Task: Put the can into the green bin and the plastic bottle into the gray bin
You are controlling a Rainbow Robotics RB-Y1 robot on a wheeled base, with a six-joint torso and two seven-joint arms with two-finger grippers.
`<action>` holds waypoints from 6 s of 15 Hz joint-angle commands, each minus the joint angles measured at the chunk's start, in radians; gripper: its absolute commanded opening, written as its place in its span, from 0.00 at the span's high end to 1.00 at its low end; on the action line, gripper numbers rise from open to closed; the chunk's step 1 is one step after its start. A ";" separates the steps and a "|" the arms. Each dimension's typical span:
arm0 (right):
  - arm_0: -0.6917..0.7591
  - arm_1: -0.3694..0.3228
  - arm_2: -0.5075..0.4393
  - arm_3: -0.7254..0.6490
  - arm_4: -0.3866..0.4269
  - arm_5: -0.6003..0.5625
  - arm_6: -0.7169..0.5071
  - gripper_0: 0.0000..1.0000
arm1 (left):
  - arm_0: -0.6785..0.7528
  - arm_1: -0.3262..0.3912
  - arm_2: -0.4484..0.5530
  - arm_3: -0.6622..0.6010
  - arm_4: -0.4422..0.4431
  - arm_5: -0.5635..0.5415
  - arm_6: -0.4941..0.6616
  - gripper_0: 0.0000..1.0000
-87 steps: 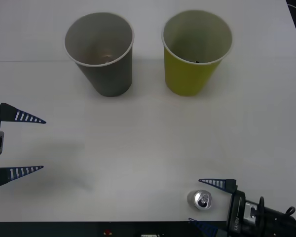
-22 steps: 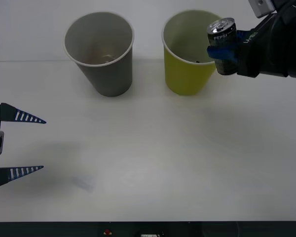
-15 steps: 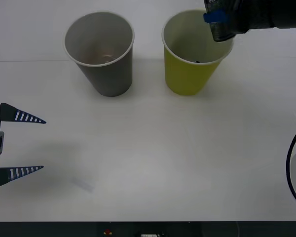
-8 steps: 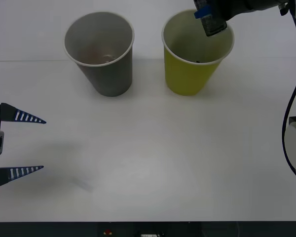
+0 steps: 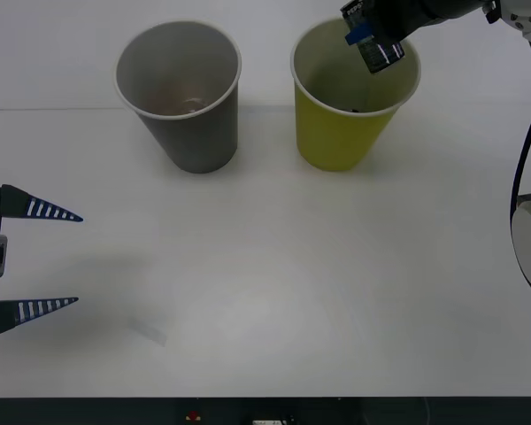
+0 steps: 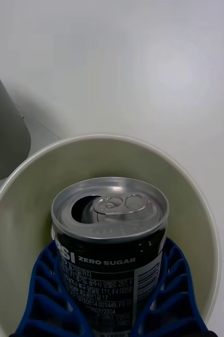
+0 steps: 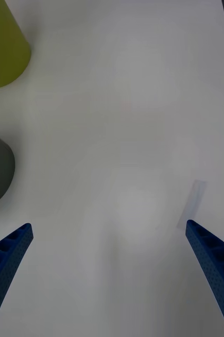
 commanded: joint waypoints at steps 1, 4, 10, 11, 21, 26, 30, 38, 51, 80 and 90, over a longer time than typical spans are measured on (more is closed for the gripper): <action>-0.001 0.000 0.004 0.009 0.001 0.000 0.000 1.00 | 0.000 0.000 0.000 0.000 0.000 0.000 0.000 0.00; -0.001 0.000 0.016 0.010 0.003 0.000 -0.001 0.52 | 0.000 0.000 0.000 0.000 0.000 0.000 0.000 0.00; -0.001 -0.006 0.019 0.010 0.008 0.000 0.000 0.00 | 0.000 0.000 0.000 0.000 0.000 0.000 0.000 0.00; -0.001 -0.008 0.019 0.009 0.008 0.000 0.000 0.00 | 0.000 0.000 0.000 0.000 0.000 0.000 0.000 0.00; -0.001 -0.008 -0.023 -0.083 -0.017 0.000 0.000 0.00 | 0.000 0.000 0.000 0.000 0.000 0.000 0.000 0.00; 0.135 -0.009 -0.088 -0.324 -0.100 0.000 -0.001 0.00 | 0.000 0.000 0.000 0.000 0.000 0.000 0.000 0.00; 0.293 -0.008 -0.156 -0.534 -0.204 0.000 -0.001 0.00 | 0.000 0.000 0.000 0.000 0.000 0.000 0.000 0.00; 0.611 -0.008 -0.286 -0.843 -0.413 0.000 0.066 0.00 | 0.000 0.000 0.000 0.000 0.000 0.000 0.000 0.00; 1.098 -0.008 -0.294 -0.935 -0.591 0.196 0.390 0.00 | 0.000 0.000 0.000 0.000 0.000 0.000 0.000 0.00; 1.341 -0.447 -0.300 -0.728 -0.853 0.333 0.870 0.00 | 0.000 0.000 0.000 0.000 0.000 0.000 0.000 0.00; 1.430 -0.634 -0.377 -0.829 -0.908 0.348 0.830 0.00 | 0.000 0.000 0.000 0.000 0.000 0.000 0.000 0.00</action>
